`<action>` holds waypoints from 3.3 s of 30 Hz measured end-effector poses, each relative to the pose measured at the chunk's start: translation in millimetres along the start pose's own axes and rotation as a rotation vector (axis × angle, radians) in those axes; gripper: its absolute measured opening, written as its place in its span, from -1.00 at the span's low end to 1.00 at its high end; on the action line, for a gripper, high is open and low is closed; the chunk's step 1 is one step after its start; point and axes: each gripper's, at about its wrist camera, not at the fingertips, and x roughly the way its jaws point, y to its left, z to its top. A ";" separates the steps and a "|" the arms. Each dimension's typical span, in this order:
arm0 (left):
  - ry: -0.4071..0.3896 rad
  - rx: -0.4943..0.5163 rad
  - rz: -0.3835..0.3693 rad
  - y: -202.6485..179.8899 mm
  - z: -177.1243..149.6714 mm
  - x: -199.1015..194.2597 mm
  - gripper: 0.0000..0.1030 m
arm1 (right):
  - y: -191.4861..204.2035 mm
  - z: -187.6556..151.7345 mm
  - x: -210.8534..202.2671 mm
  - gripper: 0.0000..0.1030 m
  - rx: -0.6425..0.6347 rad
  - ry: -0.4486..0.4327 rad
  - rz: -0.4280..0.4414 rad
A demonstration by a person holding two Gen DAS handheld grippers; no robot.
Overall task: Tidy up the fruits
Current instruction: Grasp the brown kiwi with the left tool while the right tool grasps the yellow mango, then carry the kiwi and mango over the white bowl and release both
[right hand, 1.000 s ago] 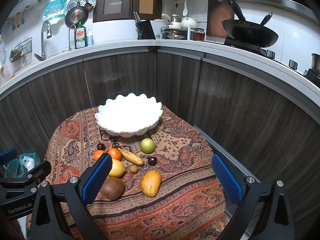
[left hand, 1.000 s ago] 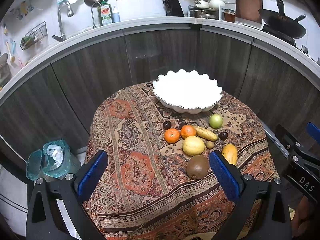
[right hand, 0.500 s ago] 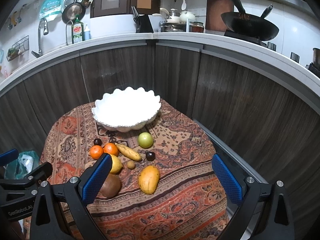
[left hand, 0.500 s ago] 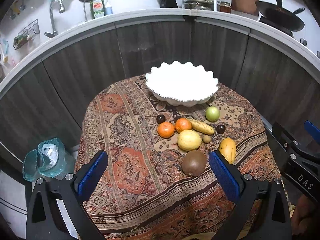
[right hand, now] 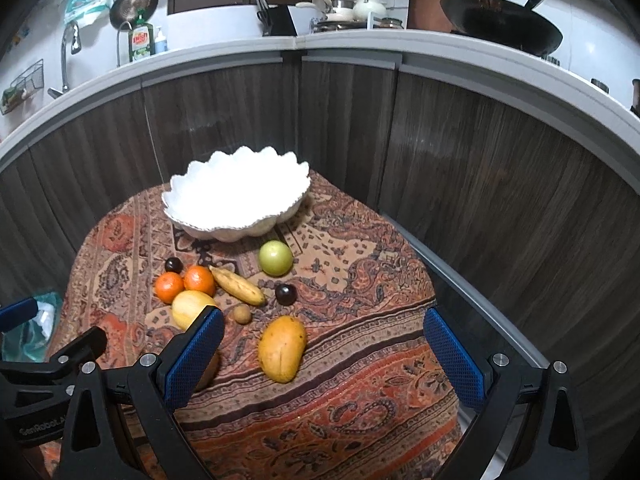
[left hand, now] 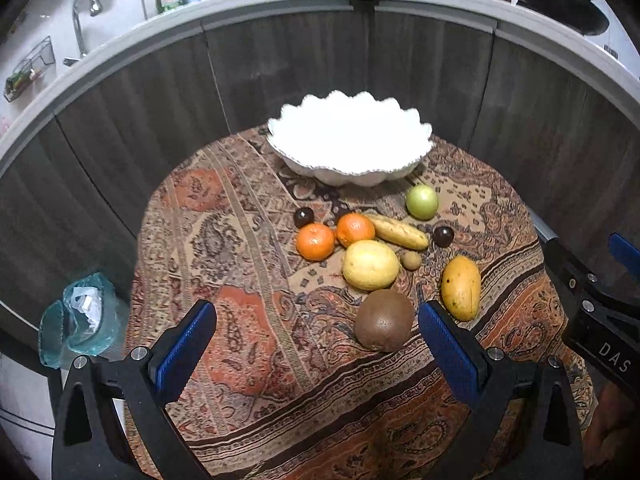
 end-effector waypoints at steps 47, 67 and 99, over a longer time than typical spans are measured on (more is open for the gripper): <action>0.271 0.031 -0.235 -30.6 -10.1 114.8 0.09 | 1.1 -20.4 95.0 0.74 -0.013 0.212 0.007; 0.218 -0.048 -0.149 18.5 -9.6 98.4 0.09 | 47.3 -39.0 147.3 0.23 -0.083 0.330 0.057; 0.051 -0.035 -0.142 28.6 55.8 59.9 0.09 | 46.7 25.0 105.3 0.04 -0.071 0.149 0.153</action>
